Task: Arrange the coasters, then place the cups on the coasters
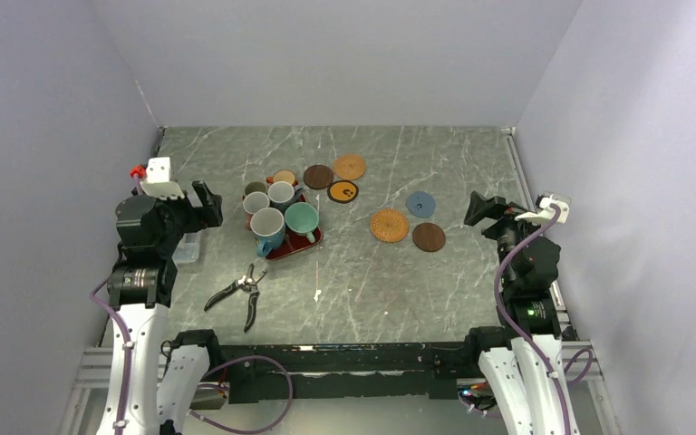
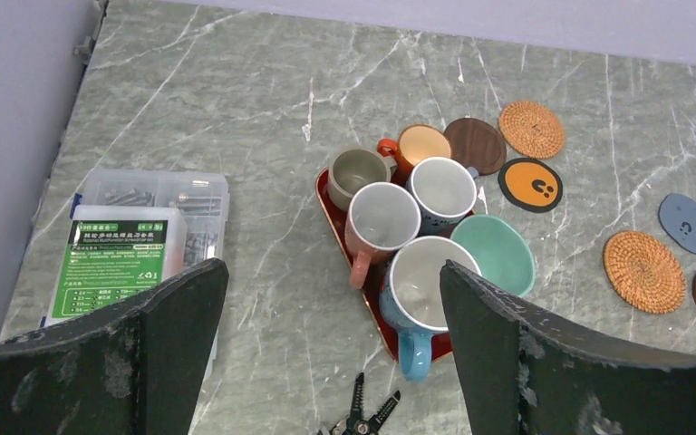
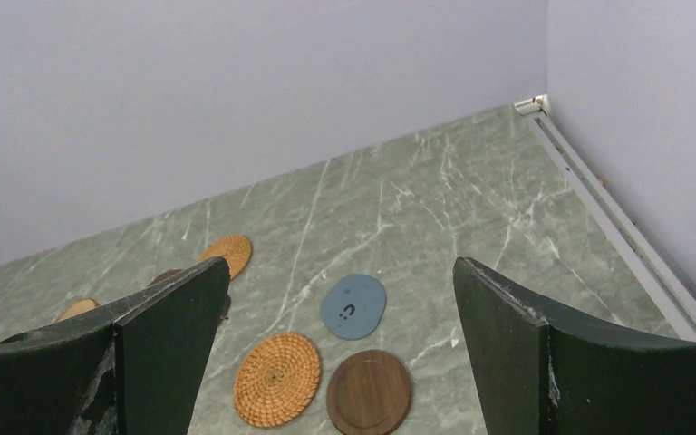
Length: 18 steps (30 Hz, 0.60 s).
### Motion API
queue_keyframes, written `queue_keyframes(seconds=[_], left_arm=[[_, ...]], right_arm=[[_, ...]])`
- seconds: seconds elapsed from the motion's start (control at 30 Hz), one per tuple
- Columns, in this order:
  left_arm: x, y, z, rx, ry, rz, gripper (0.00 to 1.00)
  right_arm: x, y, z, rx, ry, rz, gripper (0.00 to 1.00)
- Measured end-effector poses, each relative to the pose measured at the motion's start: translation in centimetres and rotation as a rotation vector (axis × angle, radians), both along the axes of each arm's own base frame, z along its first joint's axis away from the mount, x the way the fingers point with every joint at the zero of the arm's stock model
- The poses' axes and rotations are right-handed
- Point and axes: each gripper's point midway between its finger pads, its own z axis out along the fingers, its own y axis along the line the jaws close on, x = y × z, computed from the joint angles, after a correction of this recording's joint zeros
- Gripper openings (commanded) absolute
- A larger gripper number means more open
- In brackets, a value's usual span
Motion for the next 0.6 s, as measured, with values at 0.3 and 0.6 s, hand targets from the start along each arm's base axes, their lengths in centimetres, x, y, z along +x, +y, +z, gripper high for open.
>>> queue_keyframes(seconds=[0.3, 0.6], left_arm=[[1.1, -0.3, -1.4, -0.027, 0.056, 0.004, 0.94], [3.6, -2.5, -3.9, -0.050, 0.186, -0.075, 0.94]], right_arm=[[0.5, 0.0, -0.6, -0.005, 0.025, -0.001, 1.00], [2.4, 3.3, -3.1, -0.071, 0.107, 0.194, 0.98]])
